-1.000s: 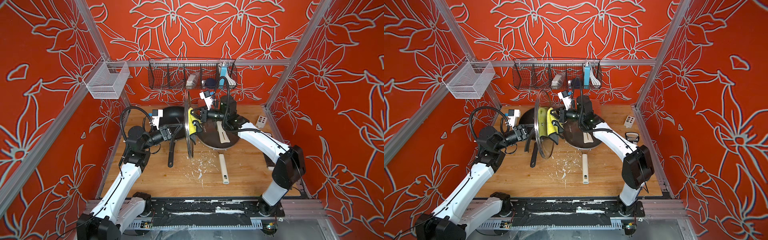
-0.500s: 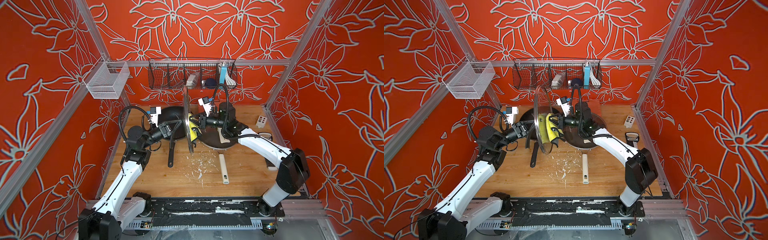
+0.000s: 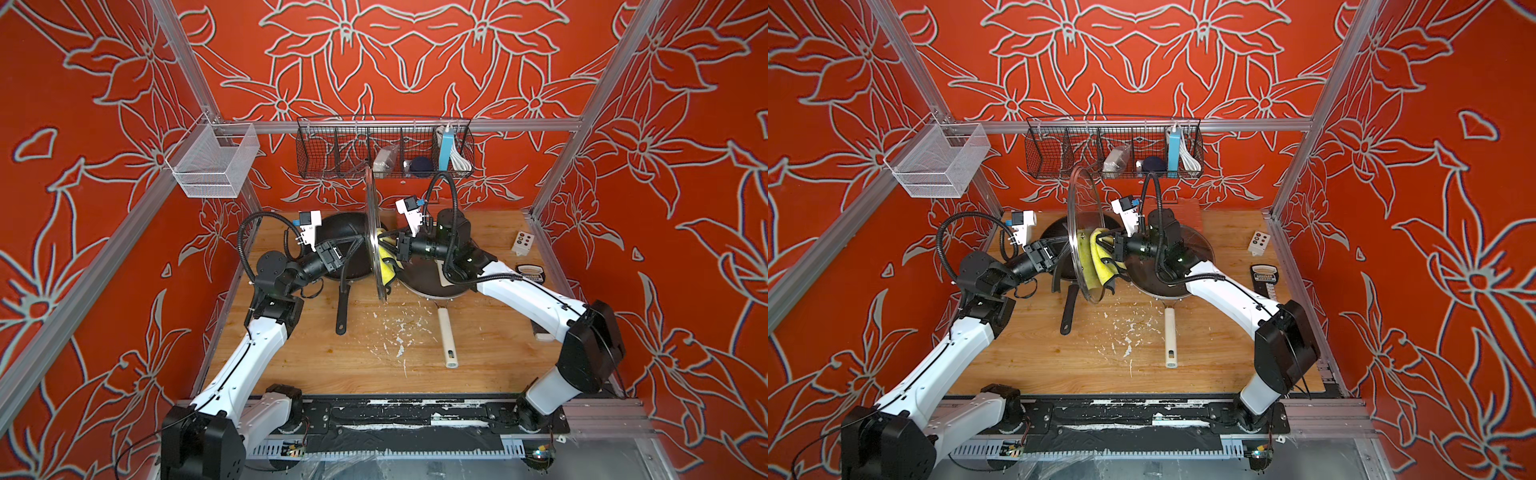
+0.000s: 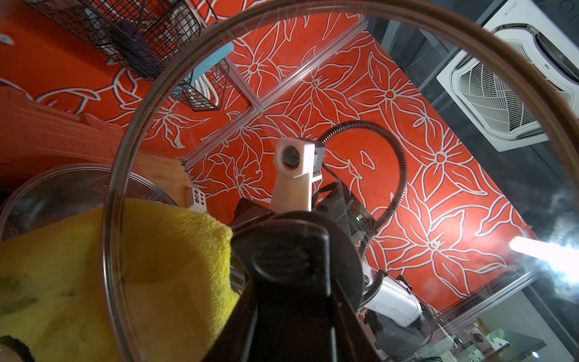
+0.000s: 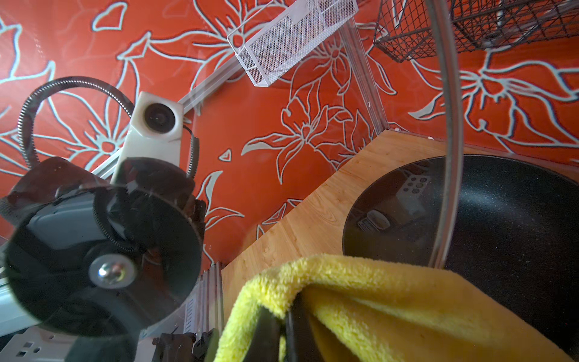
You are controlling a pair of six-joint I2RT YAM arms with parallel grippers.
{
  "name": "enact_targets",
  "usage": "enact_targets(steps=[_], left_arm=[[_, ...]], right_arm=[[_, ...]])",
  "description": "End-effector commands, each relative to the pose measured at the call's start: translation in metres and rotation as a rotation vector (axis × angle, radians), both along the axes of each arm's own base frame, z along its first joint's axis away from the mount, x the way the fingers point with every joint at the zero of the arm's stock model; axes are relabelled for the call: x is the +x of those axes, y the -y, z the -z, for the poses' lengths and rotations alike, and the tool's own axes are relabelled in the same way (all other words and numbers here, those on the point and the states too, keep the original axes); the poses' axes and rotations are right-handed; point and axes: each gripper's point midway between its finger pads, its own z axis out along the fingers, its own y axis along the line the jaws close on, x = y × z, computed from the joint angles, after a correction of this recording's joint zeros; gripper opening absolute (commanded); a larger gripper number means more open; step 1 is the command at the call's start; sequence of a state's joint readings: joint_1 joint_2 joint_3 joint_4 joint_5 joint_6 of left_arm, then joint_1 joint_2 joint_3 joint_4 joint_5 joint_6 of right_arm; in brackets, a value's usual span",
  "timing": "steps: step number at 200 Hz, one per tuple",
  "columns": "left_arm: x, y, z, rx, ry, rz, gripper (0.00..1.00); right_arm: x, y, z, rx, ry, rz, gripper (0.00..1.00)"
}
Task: Wipe the pot lid with a cloth
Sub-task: Wipe the pot lid.
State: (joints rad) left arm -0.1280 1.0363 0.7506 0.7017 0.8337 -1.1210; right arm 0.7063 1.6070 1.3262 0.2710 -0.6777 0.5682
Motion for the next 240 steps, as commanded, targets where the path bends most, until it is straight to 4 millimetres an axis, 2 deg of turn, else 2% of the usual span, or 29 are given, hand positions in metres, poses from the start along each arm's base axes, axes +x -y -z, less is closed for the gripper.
enact_targets(steps=[1, 9, 11, 15, 44, 100, 131, 176, 216, 240], left_arm=[[-0.037, 0.004, -0.06, -0.022, 0.284, 0.032, 0.0], [-0.032, 0.004, -0.054, 0.003, 0.274, 0.018, 0.0], [-0.039, 0.003, -0.06, 0.003, 0.296, 0.014, 0.0], [-0.041, 0.002, -0.061, 0.015, 0.303, 0.005, 0.0], [-0.035, -0.001, -0.058, 0.072, 0.295, -0.047, 0.0], [-0.014, -0.002, -0.04, 0.121, 0.245, -0.088, 0.0], [-0.011, -0.001, -0.033, 0.142, 0.236, -0.089, 0.0], [-0.013, 0.003, -0.027, 0.184, 0.239, -0.059, 0.0], [-0.021, 0.008, -0.03, 0.268, 0.271, -0.023, 0.0], [-0.025, 0.009, -0.028, 0.365, 0.287, -0.008, 0.0]], right_arm=[[-0.06, -0.023, 0.001, -0.001, -0.029, -0.198, 0.0], [-0.062, -0.021, -0.001, -0.003, -0.032, -0.2, 0.0], [-0.063, -0.02, -0.002, -0.003, -0.032, -0.203, 0.0], [-0.065, -0.019, -0.004, -0.001, -0.032, -0.206, 0.0], [-0.079, -0.007, -0.018, 0.006, -0.023, -0.217, 0.0], [-0.105, 0.022, -0.064, 0.047, 0.043, -0.217, 0.0], [-0.107, 0.034, -0.088, 0.074, 0.067, -0.198, 0.0], [-0.085, 0.055, -0.102, 0.056, 0.116, -0.066, 0.0], [-0.051, 0.073, -0.086, -0.045, 0.132, 0.071, 0.0], [-0.037, 0.089, -0.079, -0.1, 0.136, 0.132, 0.0]])
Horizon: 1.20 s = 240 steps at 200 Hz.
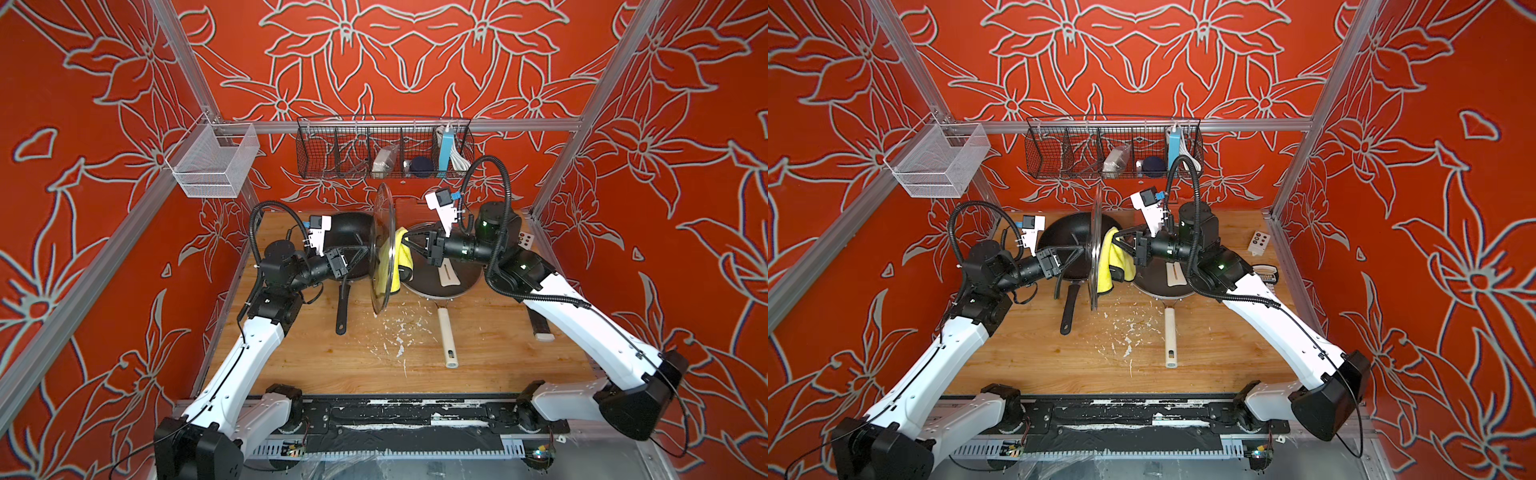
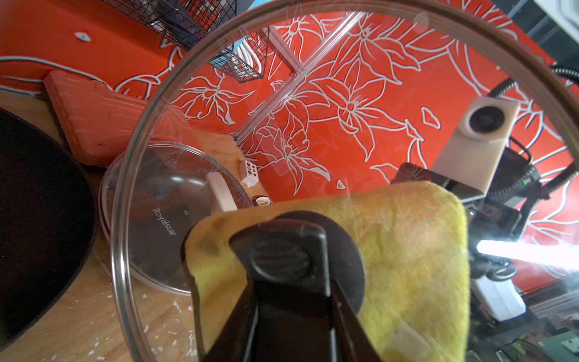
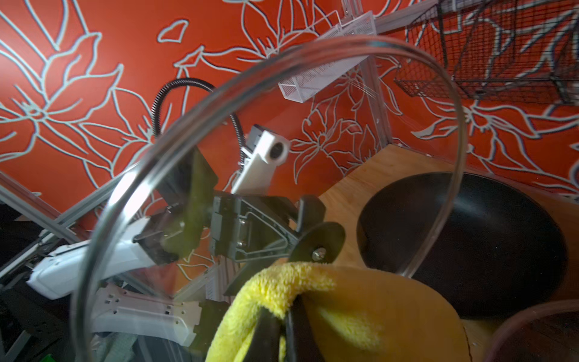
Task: Wipe the pot lid with a cloth
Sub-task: Wipe the pot lid.
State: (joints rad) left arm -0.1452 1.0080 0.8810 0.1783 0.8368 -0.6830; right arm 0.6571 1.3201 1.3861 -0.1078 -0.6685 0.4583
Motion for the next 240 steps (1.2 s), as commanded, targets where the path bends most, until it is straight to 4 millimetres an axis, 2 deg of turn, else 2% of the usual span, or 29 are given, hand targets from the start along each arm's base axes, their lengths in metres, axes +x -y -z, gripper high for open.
enact_targets(steps=[1, 25, 31, 53, 85, 107, 138, 165, 199, 240], left_arm=[[-0.024, 0.004, -0.059, 0.083, 0.276, 0.055, 0.0], [-0.025, 0.0, -0.057, 0.203, 0.303, 0.04, 0.0], [-0.015, 0.001, -0.047, 0.241, 0.278, 0.039, 0.0], [-0.011, -0.001, -0.039, 0.366, 0.292, 0.062, 0.0], [-0.012, 0.0, -0.024, 0.509, 0.349, 0.125, 0.0], [-0.01, -0.003, -0.012, 0.611, 0.394, 0.128, 0.0], [-0.026, 0.008, 0.012, 0.762, 0.573, 0.238, 0.0], [-0.035, 0.015, 0.022, 0.846, 0.691, 0.291, 0.0], [-0.049, 0.026, 0.038, 0.981, 0.855, 0.395, 0.0], [-0.056, 0.04, 0.059, 1.161, 1.026, 0.484, 0.0]], right_arm=[[0.012, 0.021, -0.008, -0.05, 0.059, 0.089, 0.0], [0.02, 0.043, -0.006, -0.113, 0.06, 0.148, 0.0], [0.02, 0.049, -0.007, -0.128, 0.062, 0.162, 0.0], [0.02, 0.071, -0.008, -0.181, 0.068, 0.204, 0.0], [0.007, 0.094, -0.01, -0.241, 0.093, 0.236, 0.0], [-0.005, 0.103, -0.008, -0.267, 0.093, 0.238, 0.0], [-0.017, 0.109, -0.003, -0.275, 0.08, 0.23, 0.0], [-0.022, 0.105, 0.009, -0.28, 0.042, 0.194, 0.0], [-0.021, 0.098, 0.029, -0.299, -0.015, 0.15, 0.0], [-0.018, 0.089, 0.047, -0.301, -0.075, 0.107, 0.0]])
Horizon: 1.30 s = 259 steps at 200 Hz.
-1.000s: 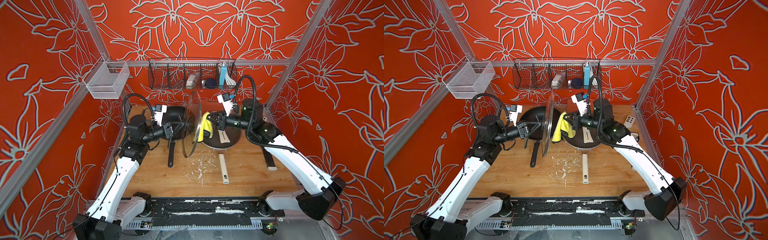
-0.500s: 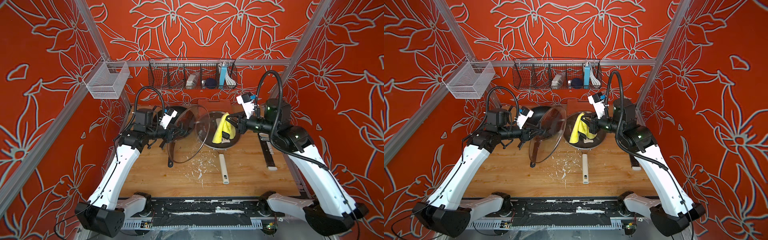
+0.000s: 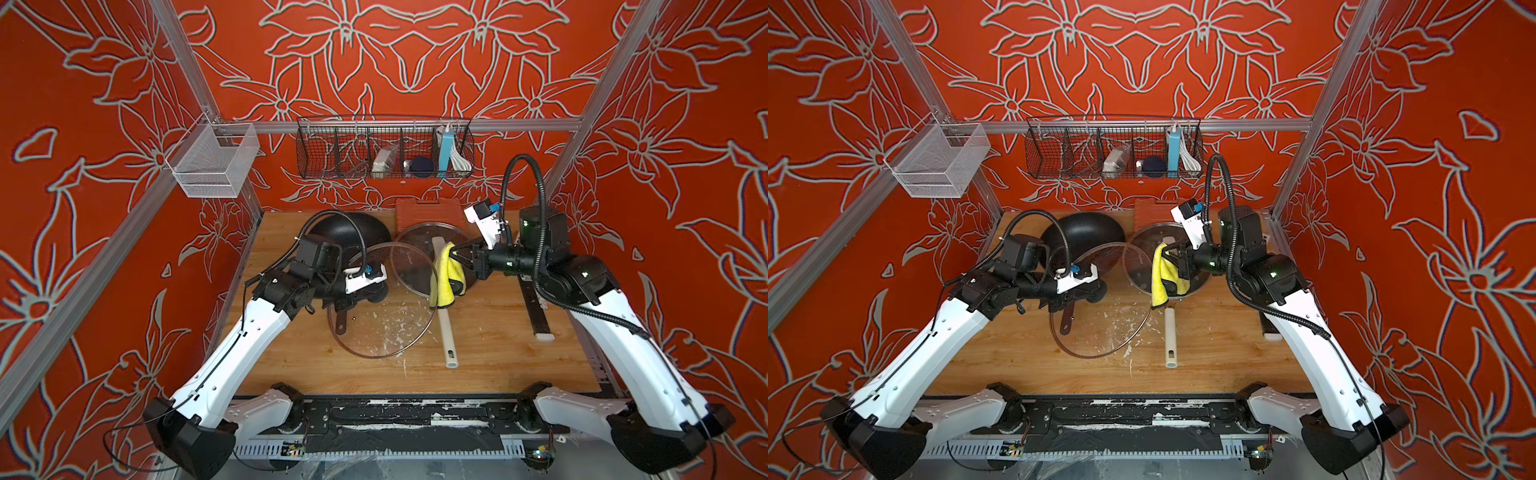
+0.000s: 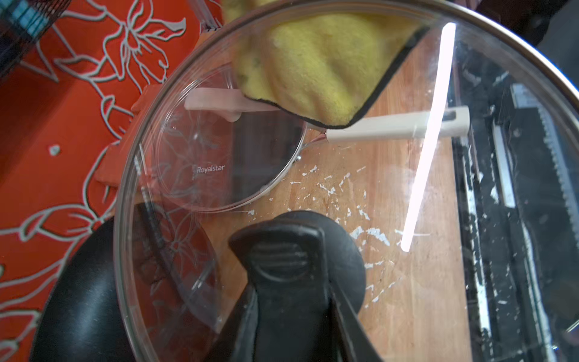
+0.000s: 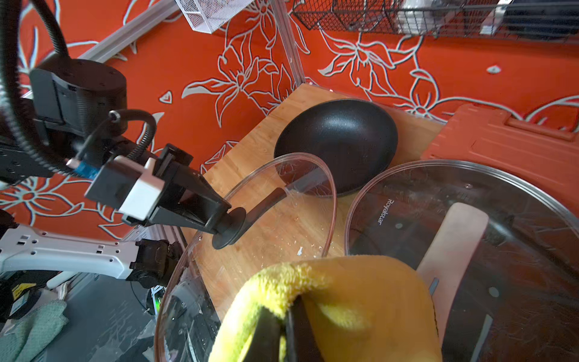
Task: Wipe the pot lid with a cloth
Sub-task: Wipe the pot lid.
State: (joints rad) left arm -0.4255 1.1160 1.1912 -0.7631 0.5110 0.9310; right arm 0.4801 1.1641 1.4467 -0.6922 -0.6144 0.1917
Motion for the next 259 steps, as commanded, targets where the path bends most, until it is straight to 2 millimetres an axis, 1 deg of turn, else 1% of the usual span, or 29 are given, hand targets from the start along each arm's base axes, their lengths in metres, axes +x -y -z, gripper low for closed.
enact_targets(steps=[1, 40, 63, 90, 114, 151, 179, 221, 259], left_arm=[[0.0, 0.011, -0.026, 0.06, 0.294, 0.131, 0.0], [0.002, 0.024, -0.016, 0.155, 0.379, 0.172, 0.0], [0.002, 0.034, -0.017, 0.178, 0.424, 0.189, 0.0], [0.0, 0.047, -0.023, 0.187, 0.483, 0.21, 0.0], [-0.006, 0.058, -0.026, 0.213, 0.521, 0.241, 0.0], [-0.01, 0.072, -0.021, 0.265, 0.561, 0.272, 0.0], [-0.013, 0.08, -0.024, 0.262, 0.588, 0.284, 0.0], [-0.018, 0.089, -0.035, 0.236, 0.615, 0.29, 0.0], [-0.022, 0.098, -0.04, 0.218, 0.633, 0.303, 0.0]], right_arm=[[-0.003, -0.006, 0.007, 0.011, -0.021, -0.049, 0.0], [0.002, -0.012, 0.025, 0.012, -0.063, -0.055, 0.0], [0.003, -0.021, 0.035, 0.041, -0.095, -0.075, 0.0], [0.002, -0.032, 0.053, 0.02, -0.114, -0.089, 0.0], [0.007, -0.039, 0.065, -0.003, -0.117, -0.08, 0.0], [0.015, -0.05, 0.079, -0.024, -0.116, -0.069, 0.0], [0.02, -0.061, 0.09, -0.065, -0.106, -0.068, 0.0], [0.028, -0.079, 0.097, -0.083, -0.085, -0.065, 0.0], [0.035, -0.105, 0.091, -0.058, -0.066, -0.09, 0.0]])
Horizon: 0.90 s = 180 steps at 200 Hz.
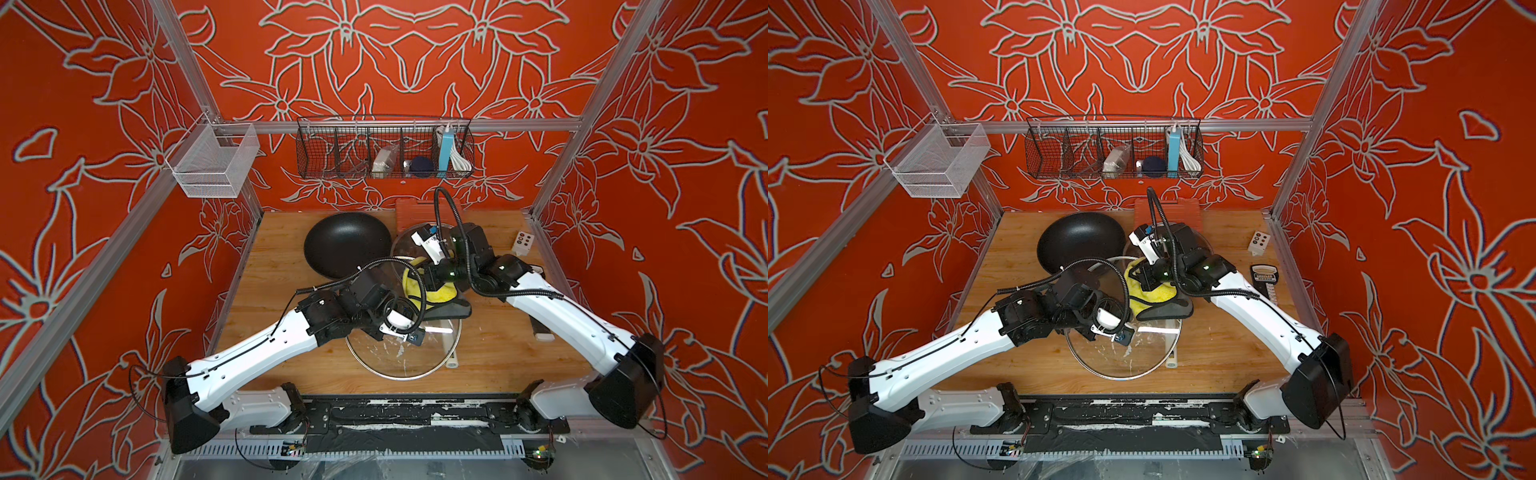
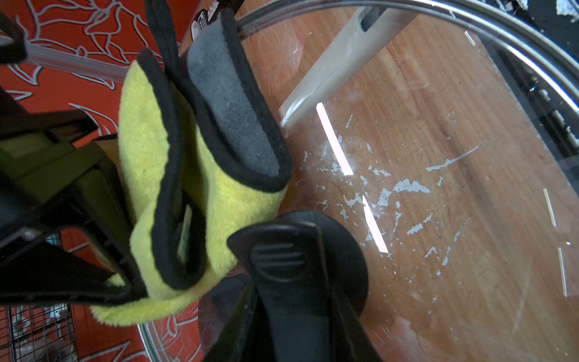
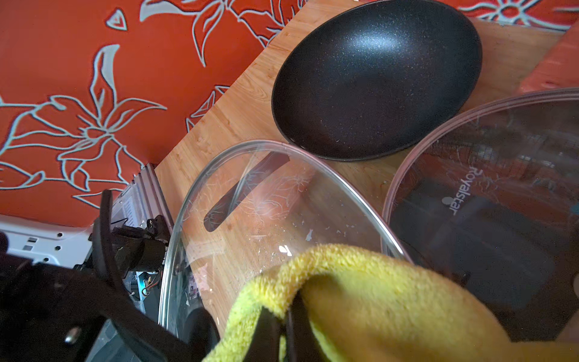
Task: Wipe the pot lid with a cloth
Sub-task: Wipe the pot lid.
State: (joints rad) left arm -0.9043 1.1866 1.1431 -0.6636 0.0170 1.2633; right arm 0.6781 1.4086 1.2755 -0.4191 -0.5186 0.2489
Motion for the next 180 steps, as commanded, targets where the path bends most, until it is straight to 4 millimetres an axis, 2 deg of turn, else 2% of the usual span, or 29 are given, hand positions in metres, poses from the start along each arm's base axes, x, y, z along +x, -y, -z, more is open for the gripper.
enact_targets(steps=[1, 69, 103, 141, 180], left_arm=[[0.011, 0.031, -0.08, -0.224, 0.185, 0.043, 0.0], [0.008, 0.035, -0.08, -0.244, 0.185, 0.052, 0.0], [0.007, 0.036, -0.08, -0.25, 0.183, 0.055, 0.0], [0.007, 0.034, -0.078, -0.25, 0.177, 0.045, 0.0], [0.01, 0.03, -0.077, -0.254, 0.172, 0.017, 0.0]], right_arm=[[0.011, -0.02, -0.021, 0.048, 0.069, -0.001, 0.0], [0.019, -0.073, -0.028, 0.09, 0.083, -0.077, 0.0], [0.02, -0.092, -0.029, 0.1, 0.083, -0.108, 0.0], [0.021, -0.098, -0.026, 0.087, 0.084, -0.118, 0.0], [0.023, -0.086, -0.028, 0.041, 0.118, -0.089, 0.0]])
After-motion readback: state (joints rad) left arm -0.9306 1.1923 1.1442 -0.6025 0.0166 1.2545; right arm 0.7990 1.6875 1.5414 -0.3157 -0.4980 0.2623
